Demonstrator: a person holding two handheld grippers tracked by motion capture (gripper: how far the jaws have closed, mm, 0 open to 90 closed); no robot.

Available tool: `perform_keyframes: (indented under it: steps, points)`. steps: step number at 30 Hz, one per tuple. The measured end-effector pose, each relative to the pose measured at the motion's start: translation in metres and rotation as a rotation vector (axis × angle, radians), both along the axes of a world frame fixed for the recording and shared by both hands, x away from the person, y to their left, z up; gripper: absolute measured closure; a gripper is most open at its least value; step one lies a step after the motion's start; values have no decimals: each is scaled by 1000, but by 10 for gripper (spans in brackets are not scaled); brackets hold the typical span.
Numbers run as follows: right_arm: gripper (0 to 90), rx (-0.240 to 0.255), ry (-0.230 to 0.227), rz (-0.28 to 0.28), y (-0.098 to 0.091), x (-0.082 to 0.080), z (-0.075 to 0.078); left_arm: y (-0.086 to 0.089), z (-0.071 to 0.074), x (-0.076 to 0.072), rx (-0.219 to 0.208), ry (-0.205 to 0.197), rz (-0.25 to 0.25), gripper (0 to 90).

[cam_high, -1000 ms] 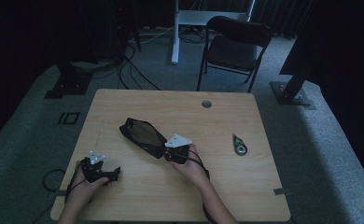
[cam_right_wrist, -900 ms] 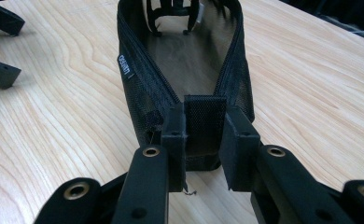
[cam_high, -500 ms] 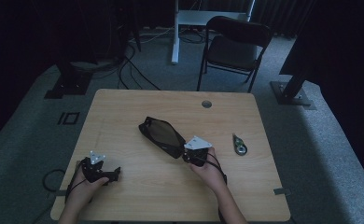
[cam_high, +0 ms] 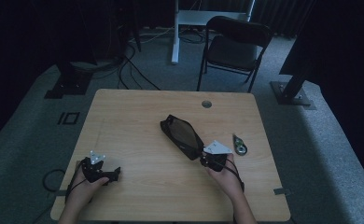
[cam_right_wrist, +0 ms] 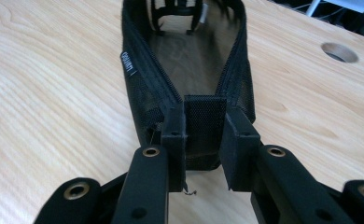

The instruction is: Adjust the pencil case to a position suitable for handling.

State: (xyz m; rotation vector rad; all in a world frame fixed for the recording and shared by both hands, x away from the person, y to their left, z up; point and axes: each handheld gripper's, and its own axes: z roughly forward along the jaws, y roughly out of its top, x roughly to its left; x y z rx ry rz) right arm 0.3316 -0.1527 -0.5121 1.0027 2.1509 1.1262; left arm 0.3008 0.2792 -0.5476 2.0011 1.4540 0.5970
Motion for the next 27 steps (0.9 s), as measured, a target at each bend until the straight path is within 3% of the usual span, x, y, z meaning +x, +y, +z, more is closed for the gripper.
perform_keyframes:
  steps: [6,11,15,27]
  points:
    - [733,3,-2,-28,-13,-15,-1,0,0,0,0,0,0,3]
    - [732,7,-24,-98,-22,-25,-3,0,0,0,-1,0,1,3]
    - [732,-9,-25,-96,-23,-32,-4,0,0,0,0,0,0,3]
    - [731,12,-14,-114,-32,-58,-4,0,0,0,0,0,0,3]
